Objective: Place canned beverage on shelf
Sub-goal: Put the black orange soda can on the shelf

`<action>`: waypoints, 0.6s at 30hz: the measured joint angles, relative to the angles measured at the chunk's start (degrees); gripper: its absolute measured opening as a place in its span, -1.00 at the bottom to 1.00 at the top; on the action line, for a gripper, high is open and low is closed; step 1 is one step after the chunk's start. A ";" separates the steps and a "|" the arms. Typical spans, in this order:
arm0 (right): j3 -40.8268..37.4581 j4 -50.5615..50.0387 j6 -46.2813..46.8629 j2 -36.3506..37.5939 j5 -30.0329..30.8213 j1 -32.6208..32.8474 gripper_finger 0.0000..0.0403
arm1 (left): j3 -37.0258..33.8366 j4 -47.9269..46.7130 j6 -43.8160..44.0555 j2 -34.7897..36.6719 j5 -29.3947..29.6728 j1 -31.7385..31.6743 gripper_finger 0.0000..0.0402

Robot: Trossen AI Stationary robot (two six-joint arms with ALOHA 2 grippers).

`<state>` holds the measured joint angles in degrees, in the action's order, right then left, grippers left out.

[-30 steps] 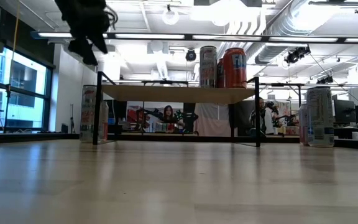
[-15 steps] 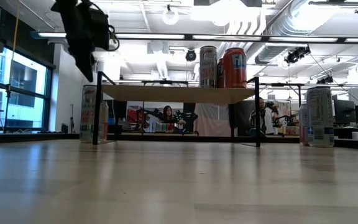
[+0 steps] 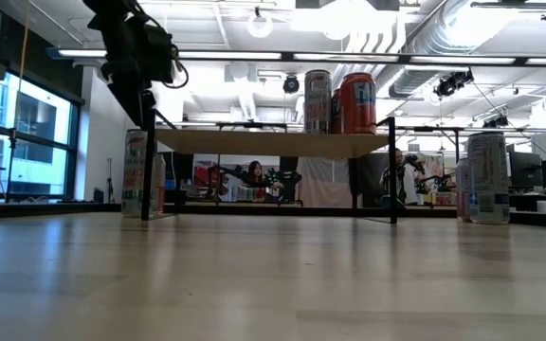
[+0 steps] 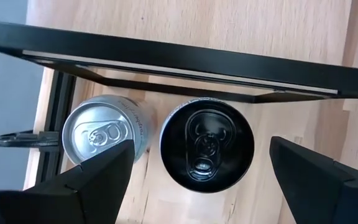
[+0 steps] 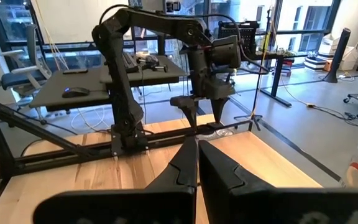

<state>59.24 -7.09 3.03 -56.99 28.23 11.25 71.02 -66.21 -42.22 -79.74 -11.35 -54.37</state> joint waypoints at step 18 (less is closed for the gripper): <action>0.00 -0.93 -0.34 0.00 0.00 0.00 -1.00 | -3.02 -0.12 -0.06 -1.27 5.17 3.49 0.68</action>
<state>59.24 -8.01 2.69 -56.99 28.23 11.25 68.00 -66.33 -42.27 -81.01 -6.19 -50.88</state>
